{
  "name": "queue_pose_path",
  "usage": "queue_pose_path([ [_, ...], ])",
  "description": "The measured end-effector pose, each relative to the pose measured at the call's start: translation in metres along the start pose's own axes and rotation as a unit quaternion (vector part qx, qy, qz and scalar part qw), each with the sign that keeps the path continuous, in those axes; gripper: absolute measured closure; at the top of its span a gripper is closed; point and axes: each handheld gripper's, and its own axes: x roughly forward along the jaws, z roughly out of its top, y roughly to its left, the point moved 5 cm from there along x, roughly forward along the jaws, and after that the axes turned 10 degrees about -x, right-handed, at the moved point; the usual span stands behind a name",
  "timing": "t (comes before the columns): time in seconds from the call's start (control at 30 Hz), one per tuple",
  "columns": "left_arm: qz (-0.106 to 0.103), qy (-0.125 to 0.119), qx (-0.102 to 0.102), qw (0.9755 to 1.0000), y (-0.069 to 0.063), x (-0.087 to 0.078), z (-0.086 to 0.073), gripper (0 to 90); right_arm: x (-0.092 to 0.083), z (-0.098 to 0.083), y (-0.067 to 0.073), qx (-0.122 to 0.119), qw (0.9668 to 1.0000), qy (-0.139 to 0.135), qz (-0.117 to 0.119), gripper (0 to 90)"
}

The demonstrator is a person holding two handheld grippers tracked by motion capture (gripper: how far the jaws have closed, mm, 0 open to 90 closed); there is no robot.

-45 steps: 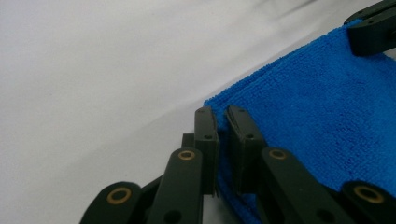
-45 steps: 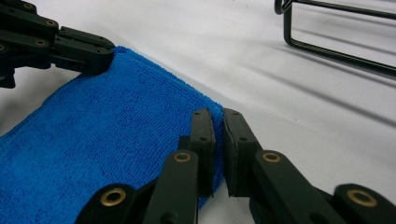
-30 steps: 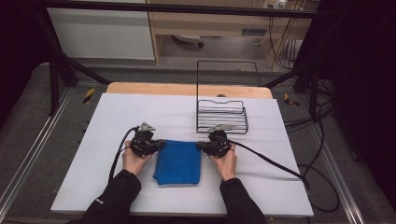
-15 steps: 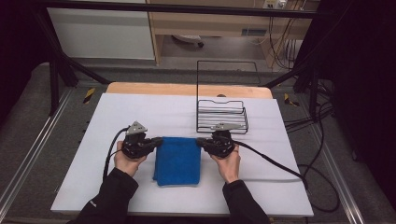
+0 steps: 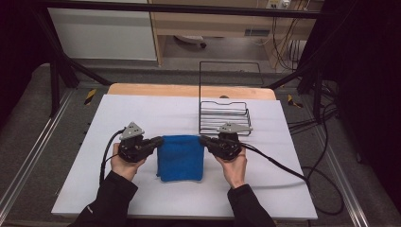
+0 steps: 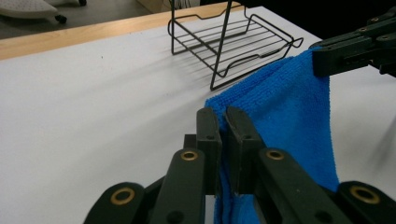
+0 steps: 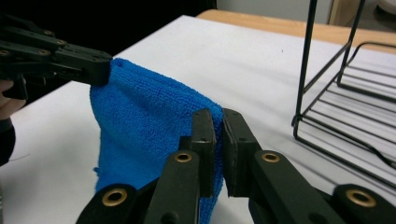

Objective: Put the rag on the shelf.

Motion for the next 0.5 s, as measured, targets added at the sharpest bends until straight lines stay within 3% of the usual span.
queue_pose_path([
  [0.3, -0.004, -0.04, 0.005, 0.9992, -0.01, -0.014, 0.01, 83.9, -0.016, 0.015, 0.007, -0.018, 0.9994, -0.029, -0.001, 84.8],
  [0.5, -0.01, -0.055, 0.01, 0.9984, -0.017, -0.021, 0.015, 83.8, -0.024, 0.021, 0.007, -0.022, 0.9989, -0.042, -0.003, 84.9],
])
